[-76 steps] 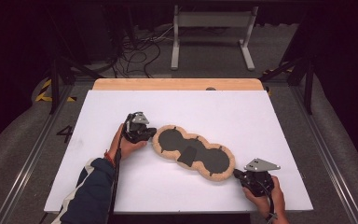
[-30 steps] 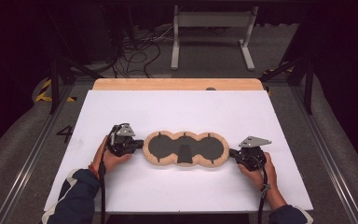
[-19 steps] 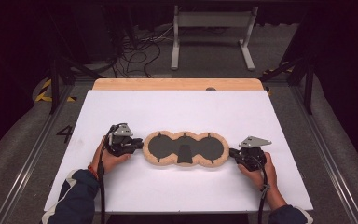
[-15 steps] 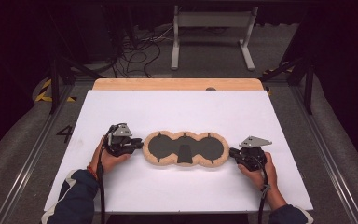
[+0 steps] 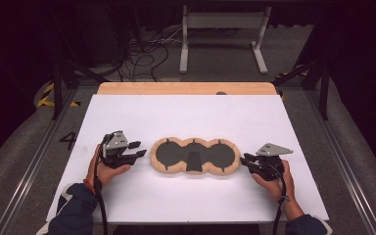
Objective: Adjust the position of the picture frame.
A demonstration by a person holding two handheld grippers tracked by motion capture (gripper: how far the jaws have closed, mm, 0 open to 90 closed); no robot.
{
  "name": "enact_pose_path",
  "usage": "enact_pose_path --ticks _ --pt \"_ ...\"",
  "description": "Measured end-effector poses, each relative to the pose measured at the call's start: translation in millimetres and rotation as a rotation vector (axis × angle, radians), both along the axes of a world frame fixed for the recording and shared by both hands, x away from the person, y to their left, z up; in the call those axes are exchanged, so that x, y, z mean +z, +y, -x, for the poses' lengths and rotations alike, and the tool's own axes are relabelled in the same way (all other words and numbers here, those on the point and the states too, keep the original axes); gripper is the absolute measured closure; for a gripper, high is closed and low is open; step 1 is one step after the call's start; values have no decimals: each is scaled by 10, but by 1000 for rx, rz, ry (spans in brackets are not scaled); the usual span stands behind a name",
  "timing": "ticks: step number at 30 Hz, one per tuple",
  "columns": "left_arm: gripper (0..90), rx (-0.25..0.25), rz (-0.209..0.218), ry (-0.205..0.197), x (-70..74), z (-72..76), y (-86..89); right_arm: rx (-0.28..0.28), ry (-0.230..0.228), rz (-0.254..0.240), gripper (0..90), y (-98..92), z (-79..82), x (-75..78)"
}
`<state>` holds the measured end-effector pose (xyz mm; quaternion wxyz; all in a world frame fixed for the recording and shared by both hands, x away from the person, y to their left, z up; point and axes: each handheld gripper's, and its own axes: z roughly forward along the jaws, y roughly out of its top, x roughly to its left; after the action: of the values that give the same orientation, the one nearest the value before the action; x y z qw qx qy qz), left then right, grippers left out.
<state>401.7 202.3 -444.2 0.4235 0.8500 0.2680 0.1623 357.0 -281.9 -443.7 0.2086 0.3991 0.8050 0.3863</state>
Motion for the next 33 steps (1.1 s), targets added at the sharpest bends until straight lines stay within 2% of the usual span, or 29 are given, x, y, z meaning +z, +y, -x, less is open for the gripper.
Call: enact_pose_path --ticks 2,4,5,8,10,13,17,19,25,27,29,33 --pt "494 4 11 -2 14 56 16 4 -5 -5 666 22 36 29" --pt "480 22 4 -36 19 134 24 4 -7 -7 650 25 45 39" --pt "464 21 -5 -40 15 166 28 -2 -10 -11 629 29 61 57" --pt "407 30 -28 -41 -16 272 49 -2 -11 -18 594 39 91 91" --pt "362 34 -16 -28 -38 346 83 -1 -11 -17 545 62 96 110" --pt "277 43 -11 -33 -52 489 154 13 -14 -12 463 110 93 132" --pt "215 58 -8 -28 -78 580 214 32 -15 -12 443 137 112 146" --pt "184 70 -12 -19 -95 634 264 45 -18 -24 450 149 135 174" --pt "170 76 -12 -13 -129 719 371 73 -18 -12 467 206 181 172" --pt "165 98 -11 -8 -141 747 400 94 -13 -18 505 229 190 167" --pt "149 122 16 -6 -153 779 460 127 -6 -22 551 258 203 168" --pt "144 134 37 -17 -156 829 517 174 -1 -28 625 315 229 179"
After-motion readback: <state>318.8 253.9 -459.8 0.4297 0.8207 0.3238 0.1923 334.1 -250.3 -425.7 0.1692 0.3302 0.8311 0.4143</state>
